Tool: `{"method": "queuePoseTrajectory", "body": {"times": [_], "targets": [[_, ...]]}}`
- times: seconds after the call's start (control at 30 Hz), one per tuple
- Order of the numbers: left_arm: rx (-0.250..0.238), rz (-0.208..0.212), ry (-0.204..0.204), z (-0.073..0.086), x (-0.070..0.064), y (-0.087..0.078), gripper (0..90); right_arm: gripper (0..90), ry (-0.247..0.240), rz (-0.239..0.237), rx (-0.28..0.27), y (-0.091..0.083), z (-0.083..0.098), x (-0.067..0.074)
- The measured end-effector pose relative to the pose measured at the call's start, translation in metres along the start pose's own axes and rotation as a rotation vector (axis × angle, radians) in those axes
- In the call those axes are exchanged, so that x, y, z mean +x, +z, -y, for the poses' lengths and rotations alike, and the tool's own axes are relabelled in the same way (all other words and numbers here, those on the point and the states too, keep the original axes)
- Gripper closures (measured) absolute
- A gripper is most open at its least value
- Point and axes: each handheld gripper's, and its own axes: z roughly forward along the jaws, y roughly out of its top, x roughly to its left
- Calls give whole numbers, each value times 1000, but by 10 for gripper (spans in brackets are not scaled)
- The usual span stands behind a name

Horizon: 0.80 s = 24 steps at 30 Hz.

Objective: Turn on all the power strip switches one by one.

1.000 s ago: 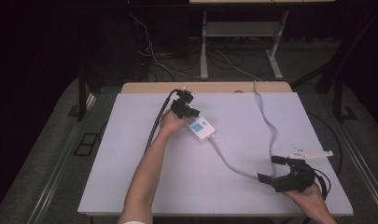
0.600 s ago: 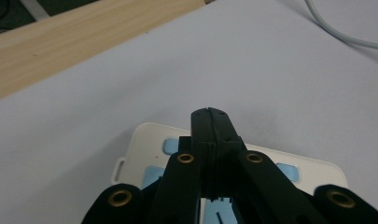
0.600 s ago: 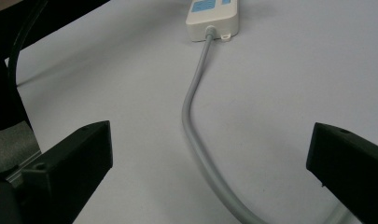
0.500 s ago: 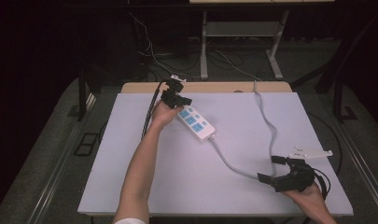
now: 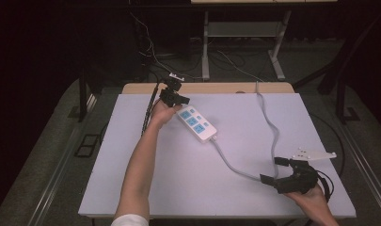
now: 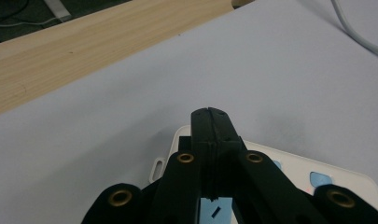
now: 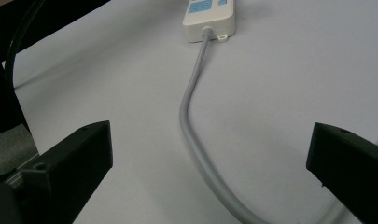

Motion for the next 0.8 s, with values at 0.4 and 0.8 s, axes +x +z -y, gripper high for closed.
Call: {"method": "queuePoseTrajectory", "body": {"times": [0.4, 0.8], "targets": [[9, 18, -20, 2, -9, 15, 897, 4, -2, -3, 0, 0, 0, 0], [25, -26, -36, 10, -16, 29, 895, 3, -7, -6, 4, 0, 0, 0]]}}
